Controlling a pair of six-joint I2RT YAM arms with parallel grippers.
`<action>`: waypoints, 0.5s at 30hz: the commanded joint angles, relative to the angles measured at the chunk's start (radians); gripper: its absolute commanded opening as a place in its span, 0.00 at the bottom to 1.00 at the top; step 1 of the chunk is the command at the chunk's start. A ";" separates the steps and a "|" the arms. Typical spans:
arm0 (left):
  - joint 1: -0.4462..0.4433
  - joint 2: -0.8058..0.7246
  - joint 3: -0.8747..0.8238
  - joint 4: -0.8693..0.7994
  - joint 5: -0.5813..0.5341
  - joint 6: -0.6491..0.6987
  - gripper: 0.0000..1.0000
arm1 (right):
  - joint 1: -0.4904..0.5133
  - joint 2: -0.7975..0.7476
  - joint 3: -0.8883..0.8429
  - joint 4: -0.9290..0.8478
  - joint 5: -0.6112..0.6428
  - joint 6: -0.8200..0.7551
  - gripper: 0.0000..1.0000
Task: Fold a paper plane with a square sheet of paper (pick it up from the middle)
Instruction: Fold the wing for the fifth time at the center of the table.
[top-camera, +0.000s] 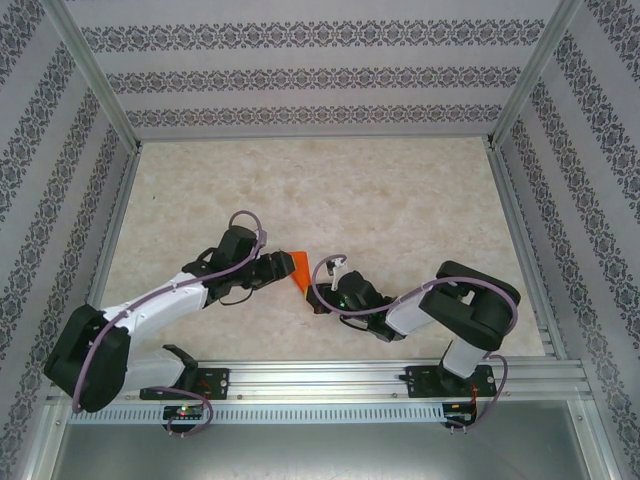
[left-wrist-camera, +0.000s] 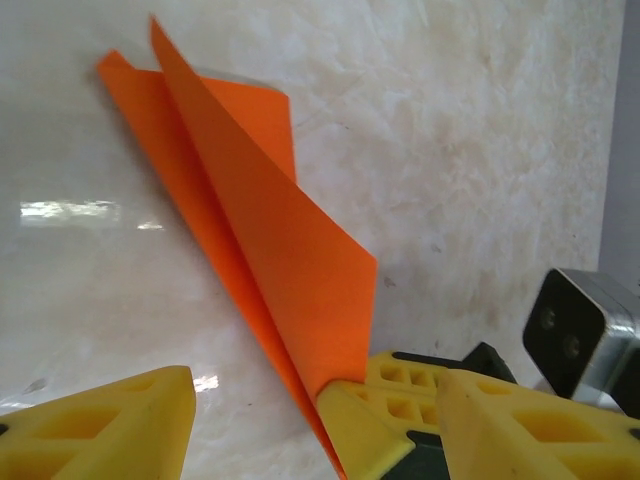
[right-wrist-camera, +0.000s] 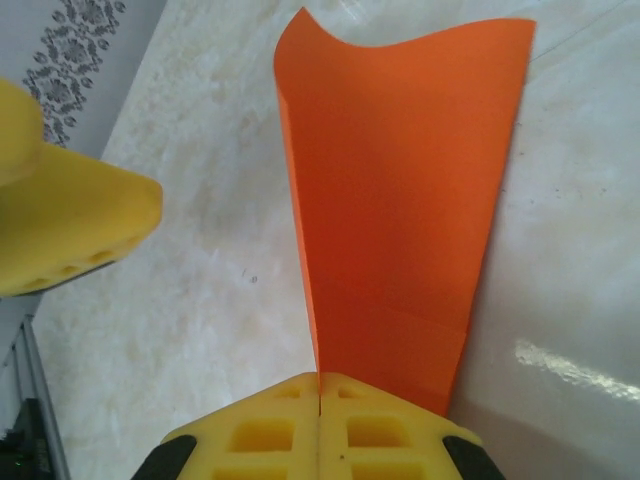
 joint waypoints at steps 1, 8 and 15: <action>-0.005 0.044 0.002 0.129 0.095 0.029 0.66 | -0.020 0.066 -0.033 0.188 -0.056 0.108 0.00; -0.036 0.150 0.034 0.190 0.152 0.027 0.65 | -0.028 0.145 -0.034 0.228 -0.057 0.164 0.00; -0.051 0.206 0.055 0.247 0.162 0.023 0.65 | -0.044 0.185 -0.063 0.270 -0.093 0.239 0.00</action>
